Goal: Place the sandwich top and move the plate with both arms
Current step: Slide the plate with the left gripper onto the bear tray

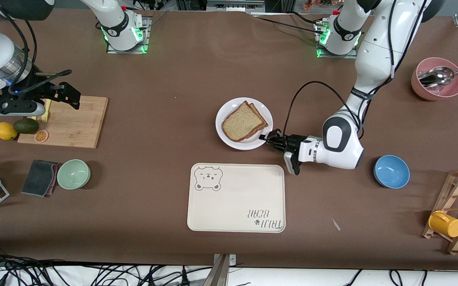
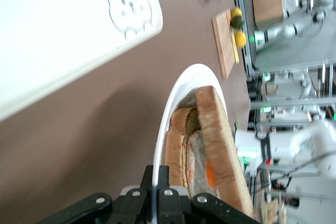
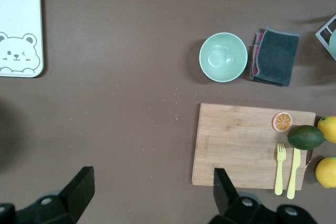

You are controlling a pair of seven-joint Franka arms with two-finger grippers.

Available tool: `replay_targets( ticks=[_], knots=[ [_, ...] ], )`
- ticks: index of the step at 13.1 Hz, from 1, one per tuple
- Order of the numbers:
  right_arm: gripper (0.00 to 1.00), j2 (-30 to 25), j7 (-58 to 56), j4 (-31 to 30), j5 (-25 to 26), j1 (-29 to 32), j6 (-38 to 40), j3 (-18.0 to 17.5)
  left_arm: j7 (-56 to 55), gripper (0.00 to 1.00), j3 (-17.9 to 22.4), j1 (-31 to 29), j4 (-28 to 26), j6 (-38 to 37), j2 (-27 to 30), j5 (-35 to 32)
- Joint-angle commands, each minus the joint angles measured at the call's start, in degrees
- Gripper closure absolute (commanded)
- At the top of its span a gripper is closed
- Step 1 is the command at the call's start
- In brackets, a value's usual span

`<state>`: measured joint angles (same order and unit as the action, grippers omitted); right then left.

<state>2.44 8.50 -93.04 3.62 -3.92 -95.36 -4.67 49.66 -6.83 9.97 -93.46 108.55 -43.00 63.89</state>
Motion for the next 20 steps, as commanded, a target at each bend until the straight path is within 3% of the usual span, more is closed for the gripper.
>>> replay_targets(
  ticks=[1, 4, 9, 12, 20],
  knots=[
    [0.00, 0.11, -0.15, 1.72, -0.98, 0.23, 2.19, 0.72, -11.04, 1.00, 0.15, -0.30, 5.99, -1.15, -0.94, 2.11],
    [0.00, -0.15, -0.24, 1.80, -1.16, 0.23, 3.25, 0.89, -19.58, 1.00, 1.81, -0.22, 14.77, -0.98, -5.15, 4.31],
    [0.00, -0.33, -0.59, 1.80, -5.29, 0.23, 4.31, 2.65, -27.42, 1.00, 1.90, -1.09, 25.24, 7.70, -12.09, 7.37],
    [0.00, -0.24, -0.59, 1.72, -5.38, 0.23, 4.31, 2.65, -26.82, 1.00, 1.90, -0.83, 26.23, 14.03, -14.03, 12.83],
    [0.00, -0.24, -0.77, 1.80, -5.03, 0.23, 4.22, 2.56, -21.47, 1.00, 1.90, -0.39, 29.65, 19.94, -20.97, 12.92]
  ],
)
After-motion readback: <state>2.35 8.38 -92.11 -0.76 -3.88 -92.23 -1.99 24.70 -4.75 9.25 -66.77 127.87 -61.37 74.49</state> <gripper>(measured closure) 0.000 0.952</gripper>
